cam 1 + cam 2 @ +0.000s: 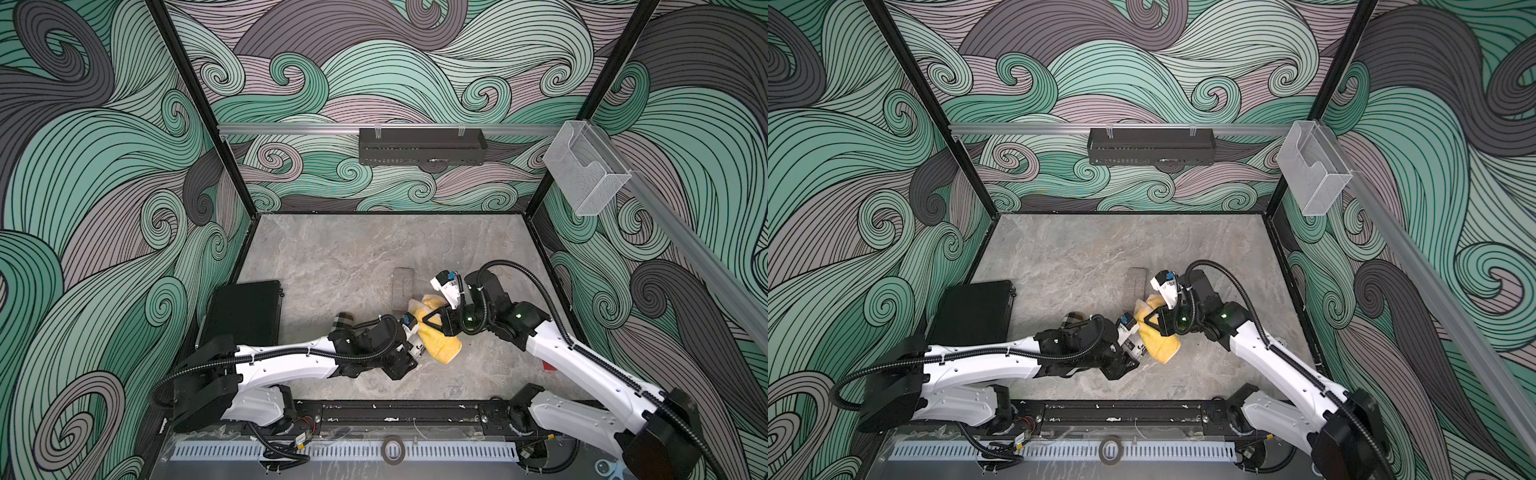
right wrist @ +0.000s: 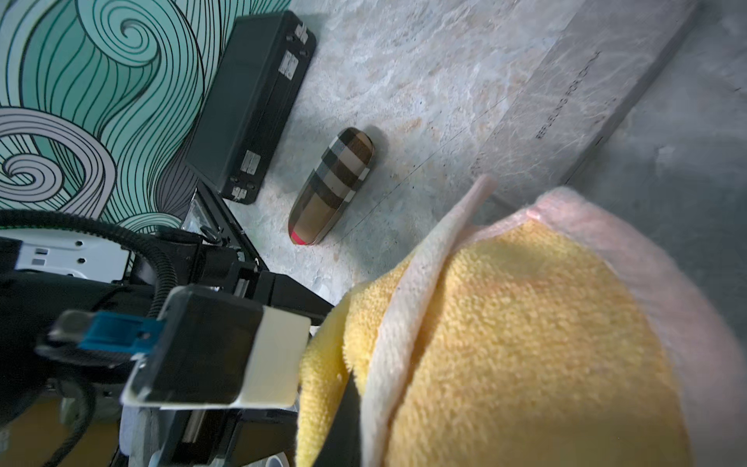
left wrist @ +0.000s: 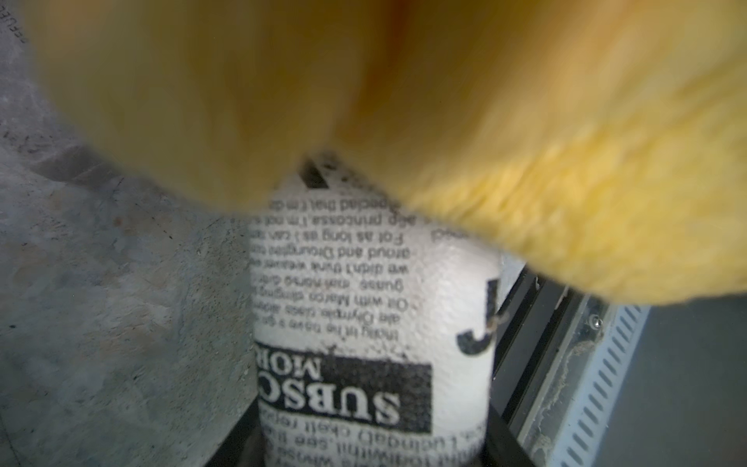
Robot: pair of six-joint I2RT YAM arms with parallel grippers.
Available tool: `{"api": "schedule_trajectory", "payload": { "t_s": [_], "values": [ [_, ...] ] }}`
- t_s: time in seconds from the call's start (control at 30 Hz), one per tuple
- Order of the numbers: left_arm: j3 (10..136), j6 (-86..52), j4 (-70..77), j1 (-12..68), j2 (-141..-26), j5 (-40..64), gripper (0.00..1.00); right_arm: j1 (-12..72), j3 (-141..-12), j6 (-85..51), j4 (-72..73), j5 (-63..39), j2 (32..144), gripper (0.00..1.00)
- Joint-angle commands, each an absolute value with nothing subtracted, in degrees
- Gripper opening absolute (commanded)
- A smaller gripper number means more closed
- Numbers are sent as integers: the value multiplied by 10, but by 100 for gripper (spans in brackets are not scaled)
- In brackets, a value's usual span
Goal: Wipe the eyeglass case
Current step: Pick up the eyeglass case from the center of the board, then wipe the dirt from the eyeglass case.
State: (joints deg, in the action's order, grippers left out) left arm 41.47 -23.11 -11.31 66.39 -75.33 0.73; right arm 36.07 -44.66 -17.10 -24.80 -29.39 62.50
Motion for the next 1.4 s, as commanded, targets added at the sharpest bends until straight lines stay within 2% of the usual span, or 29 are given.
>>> {"api": "schedule_trajectory", "payload": {
  "t_s": [0.0,0.63,0.7,0.87,1.0,1.1,1.27,1.37],
  "values": [
    [447,-212,-90,661,-751,10,47,382,-452,-164,-256,-321,648,0],
    [404,-238,-31,654,-697,-27,47,420,-435,-185,-235,-346,721,0],
    [401,-239,-34,654,-694,-28,47,421,-431,-193,-235,-313,713,0],
    [392,-241,-44,654,-690,-29,47,407,-453,-218,-320,-124,712,0],
    [383,-244,-39,654,-685,-29,47,402,-461,-228,-332,-65,714,0],
    [378,-247,-34,654,-683,-32,47,402,-461,-225,-307,-97,701,0],
    [367,-249,-12,654,-683,-35,47,410,-455,-223,-218,-275,691,0],
    [369,-248,-9,655,-683,-37,47,427,-446,-234,-171,-338,691,0]
  ]
}}
